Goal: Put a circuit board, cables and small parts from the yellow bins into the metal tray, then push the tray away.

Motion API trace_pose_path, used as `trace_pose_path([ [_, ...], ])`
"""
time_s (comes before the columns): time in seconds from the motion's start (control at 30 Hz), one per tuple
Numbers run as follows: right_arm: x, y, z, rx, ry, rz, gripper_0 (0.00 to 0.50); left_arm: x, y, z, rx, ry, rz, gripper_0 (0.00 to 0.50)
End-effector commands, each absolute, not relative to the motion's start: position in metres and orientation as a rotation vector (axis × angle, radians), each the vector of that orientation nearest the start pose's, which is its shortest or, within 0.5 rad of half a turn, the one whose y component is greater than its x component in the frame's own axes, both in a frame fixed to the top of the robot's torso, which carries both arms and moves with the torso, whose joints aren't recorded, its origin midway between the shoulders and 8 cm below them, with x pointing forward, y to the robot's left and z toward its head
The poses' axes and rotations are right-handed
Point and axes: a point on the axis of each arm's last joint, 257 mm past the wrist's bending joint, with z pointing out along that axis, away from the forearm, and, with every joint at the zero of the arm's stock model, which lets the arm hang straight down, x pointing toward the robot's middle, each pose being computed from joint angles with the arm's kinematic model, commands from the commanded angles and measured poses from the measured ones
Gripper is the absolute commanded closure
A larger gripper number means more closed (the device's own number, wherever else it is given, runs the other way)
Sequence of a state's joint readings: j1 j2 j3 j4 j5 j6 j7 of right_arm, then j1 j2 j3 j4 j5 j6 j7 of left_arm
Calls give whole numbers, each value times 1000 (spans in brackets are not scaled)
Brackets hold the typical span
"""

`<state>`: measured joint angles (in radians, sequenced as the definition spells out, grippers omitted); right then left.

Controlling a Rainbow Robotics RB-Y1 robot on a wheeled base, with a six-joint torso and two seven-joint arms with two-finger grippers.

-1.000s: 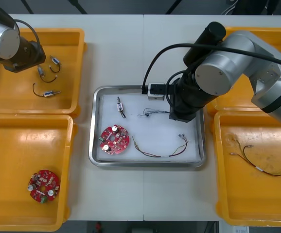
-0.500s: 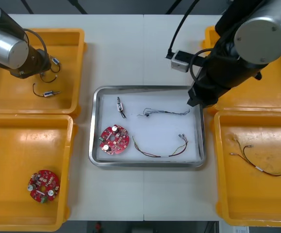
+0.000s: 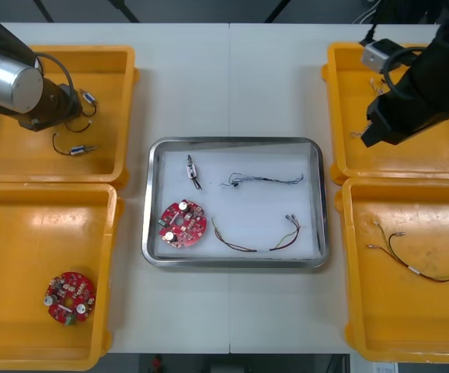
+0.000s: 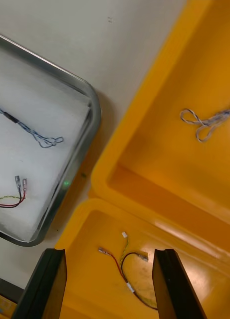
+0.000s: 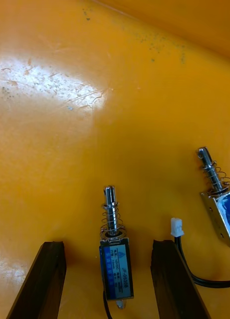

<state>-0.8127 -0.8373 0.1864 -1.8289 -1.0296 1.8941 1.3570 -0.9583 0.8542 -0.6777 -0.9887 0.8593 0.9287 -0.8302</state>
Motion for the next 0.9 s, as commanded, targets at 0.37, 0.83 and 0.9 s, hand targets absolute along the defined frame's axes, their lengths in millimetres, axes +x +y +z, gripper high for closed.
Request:
trace_pose_path([
  [0.37, 433, -340, -88, -90, 2681, 60, 0, 663, 348, -163, -329, 2333, -31, 500],
  [0.83, 416, -380, -118, 71, 2704, 61, 0, 654, 360, -133, -301, 2381, 65, 500],
  [0.9, 414, -382, -121, 76, 2711, 59, 0, 651, 363, -125, -305, 2389, 79, 500],
])
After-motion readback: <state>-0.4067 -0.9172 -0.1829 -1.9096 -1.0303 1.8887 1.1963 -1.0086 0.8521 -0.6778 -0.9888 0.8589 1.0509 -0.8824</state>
